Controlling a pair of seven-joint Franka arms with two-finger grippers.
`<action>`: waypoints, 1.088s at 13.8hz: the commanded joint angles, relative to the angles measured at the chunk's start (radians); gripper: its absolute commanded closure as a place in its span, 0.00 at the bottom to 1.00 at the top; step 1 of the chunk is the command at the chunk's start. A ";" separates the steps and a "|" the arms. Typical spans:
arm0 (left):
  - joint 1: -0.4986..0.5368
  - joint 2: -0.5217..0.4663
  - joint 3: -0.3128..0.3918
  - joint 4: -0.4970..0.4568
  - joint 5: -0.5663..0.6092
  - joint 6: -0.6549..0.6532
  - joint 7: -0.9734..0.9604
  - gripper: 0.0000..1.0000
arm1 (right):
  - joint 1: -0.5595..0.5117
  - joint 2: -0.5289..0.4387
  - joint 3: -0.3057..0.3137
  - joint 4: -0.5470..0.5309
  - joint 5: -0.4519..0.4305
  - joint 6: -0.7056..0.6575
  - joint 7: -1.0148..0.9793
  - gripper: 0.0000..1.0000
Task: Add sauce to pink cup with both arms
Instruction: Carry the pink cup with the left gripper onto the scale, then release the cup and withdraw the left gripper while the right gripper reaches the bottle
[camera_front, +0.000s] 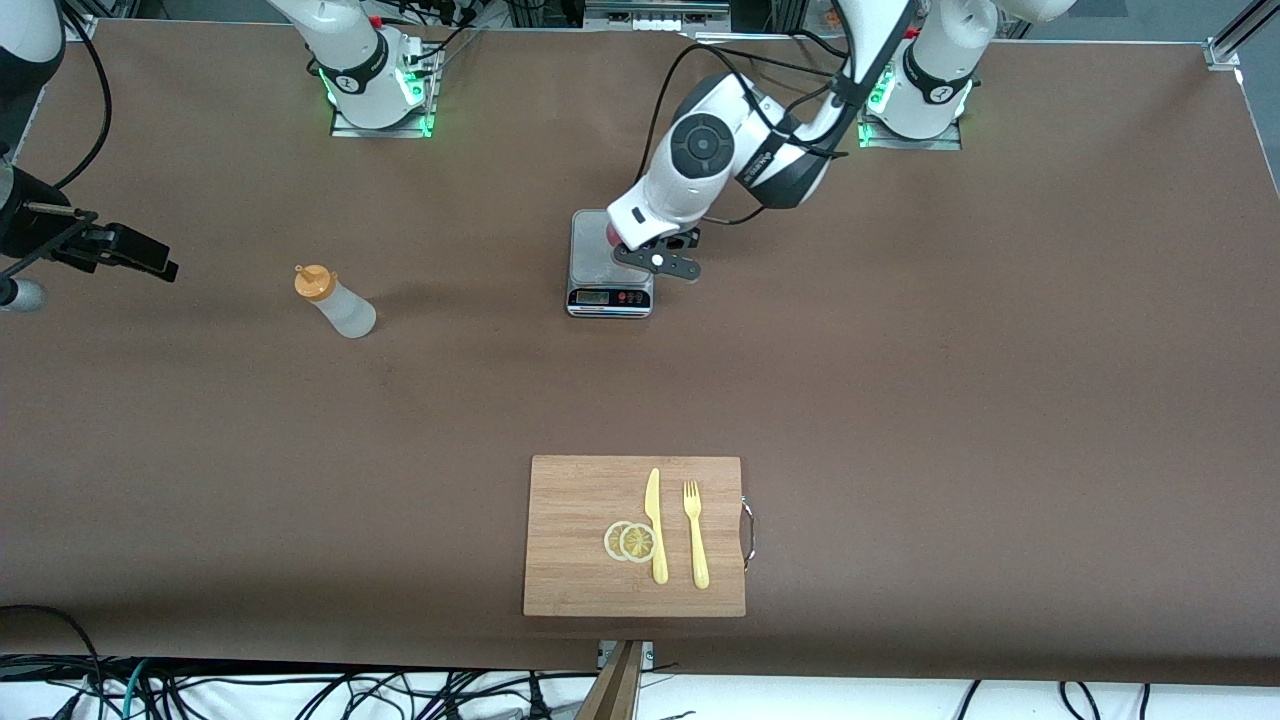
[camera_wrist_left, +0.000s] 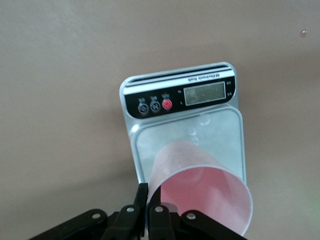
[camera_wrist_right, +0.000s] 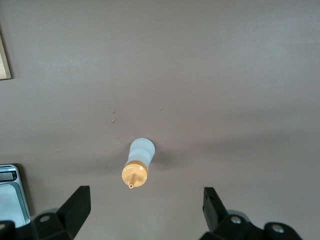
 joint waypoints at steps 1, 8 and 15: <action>-0.039 0.035 0.015 0.028 -0.015 0.020 -0.042 1.00 | -0.007 0.000 0.007 -0.007 0.015 -0.008 -0.023 0.00; -0.027 0.032 0.028 0.092 -0.024 -0.009 -0.044 0.00 | -0.056 0.126 0.007 -0.048 0.151 0.004 -0.712 0.00; 0.067 -0.097 0.179 0.313 -0.021 -0.439 -0.036 0.00 | -0.226 0.147 -0.037 -0.323 0.474 0.052 -1.666 0.00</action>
